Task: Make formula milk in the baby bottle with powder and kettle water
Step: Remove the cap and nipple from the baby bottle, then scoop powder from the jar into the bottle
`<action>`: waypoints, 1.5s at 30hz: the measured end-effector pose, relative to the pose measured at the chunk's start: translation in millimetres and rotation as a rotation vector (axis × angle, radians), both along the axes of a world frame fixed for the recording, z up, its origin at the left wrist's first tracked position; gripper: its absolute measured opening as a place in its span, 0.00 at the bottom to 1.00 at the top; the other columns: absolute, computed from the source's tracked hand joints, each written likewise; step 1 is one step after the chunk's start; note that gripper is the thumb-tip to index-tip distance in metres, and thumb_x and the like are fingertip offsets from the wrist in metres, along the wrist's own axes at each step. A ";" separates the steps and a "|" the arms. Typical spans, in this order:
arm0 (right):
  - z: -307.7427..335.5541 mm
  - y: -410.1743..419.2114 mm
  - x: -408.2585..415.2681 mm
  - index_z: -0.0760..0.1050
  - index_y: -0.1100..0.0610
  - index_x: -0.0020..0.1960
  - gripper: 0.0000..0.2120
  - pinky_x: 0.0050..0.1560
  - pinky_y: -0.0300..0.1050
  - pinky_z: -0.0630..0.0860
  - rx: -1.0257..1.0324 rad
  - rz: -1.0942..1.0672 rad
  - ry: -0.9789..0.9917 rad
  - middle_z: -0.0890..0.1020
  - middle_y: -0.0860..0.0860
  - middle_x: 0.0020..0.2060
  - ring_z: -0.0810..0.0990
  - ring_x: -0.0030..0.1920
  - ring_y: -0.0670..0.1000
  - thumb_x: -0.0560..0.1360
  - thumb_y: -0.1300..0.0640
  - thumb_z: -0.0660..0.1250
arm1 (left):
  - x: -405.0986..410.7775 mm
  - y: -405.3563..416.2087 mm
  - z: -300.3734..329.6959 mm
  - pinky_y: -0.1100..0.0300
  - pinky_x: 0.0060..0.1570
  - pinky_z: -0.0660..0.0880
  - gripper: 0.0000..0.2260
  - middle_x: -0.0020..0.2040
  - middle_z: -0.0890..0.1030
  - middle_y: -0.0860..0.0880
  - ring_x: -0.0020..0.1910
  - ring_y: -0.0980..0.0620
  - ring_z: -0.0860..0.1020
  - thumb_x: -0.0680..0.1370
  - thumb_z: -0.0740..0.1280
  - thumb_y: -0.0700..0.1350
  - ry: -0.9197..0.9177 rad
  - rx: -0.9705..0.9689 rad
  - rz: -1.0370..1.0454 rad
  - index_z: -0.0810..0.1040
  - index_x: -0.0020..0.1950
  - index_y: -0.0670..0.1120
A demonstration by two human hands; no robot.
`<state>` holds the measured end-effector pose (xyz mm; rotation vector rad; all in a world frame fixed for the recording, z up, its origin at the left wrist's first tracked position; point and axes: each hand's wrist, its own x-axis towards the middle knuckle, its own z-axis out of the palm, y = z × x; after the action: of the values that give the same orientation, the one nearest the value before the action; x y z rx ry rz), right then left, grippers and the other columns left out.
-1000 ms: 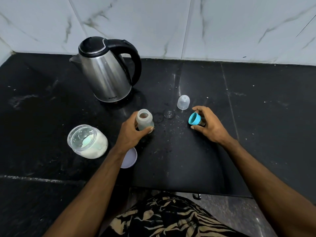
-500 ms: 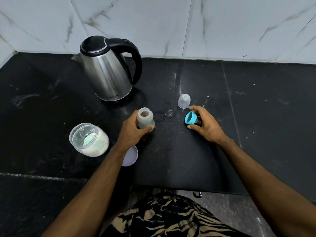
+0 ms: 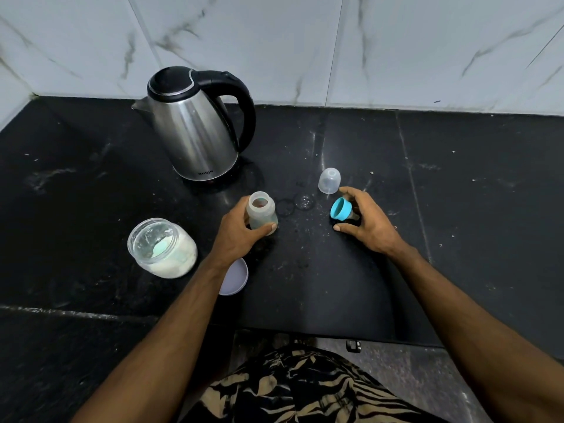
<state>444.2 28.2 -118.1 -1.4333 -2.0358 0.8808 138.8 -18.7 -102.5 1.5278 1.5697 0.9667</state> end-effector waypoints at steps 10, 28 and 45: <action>42.1 -2.6 -21.4 0.69 0.50 0.66 0.28 0.57 0.22 0.64 0.287 -0.181 0.104 0.71 0.42 0.57 0.70 0.58 0.31 0.71 0.40 0.71 | 0.5 -12.1 10.9 0.53 0.72 0.68 0.42 0.72 0.72 0.52 0.70 0.55 0.71 0.69 0.79 0.43 -0.017 -0.099 -0.023 0.60 0.78 0.48; 70.2 -35.3 -115.0 0.75 0.57 0.54 0.09 0.49 0.32 0.72 0.357 -0.077 0.274 0.79 0.51 0.48 0.76 0.47 0.44 0.78 0.55 0.70 | -55.9 -98.2 83.9 0.58 0.61 0.76 0.23 0.64 0.79 0.55 0.63 0.55 0.78 0.74 0.73 0.43 -0.134 0.249 0.379 0.72 0.68 0.52; 88.6 -67.4 -215.5 0.79 0.59 0.49 0.03 0.42 0.32 0.70 0.273 0.317 0.239 0.80 0.49 0.43 0.77 0.41 0.46 0.76 0.62 0.71 | -105.7 -114.0 29.2 0.61 0.65 0.71 0.40 0.67 0.74 0.56 0.64 0.64 0.73 0.63 0.81 0.50 0.025 0.050 0.416 0.66 0.71 0.53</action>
<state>228.6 -39.2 -29.5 -0.8340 -2.1301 0.8139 33.1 -132.7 -73.3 1.2717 1.9392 1.2231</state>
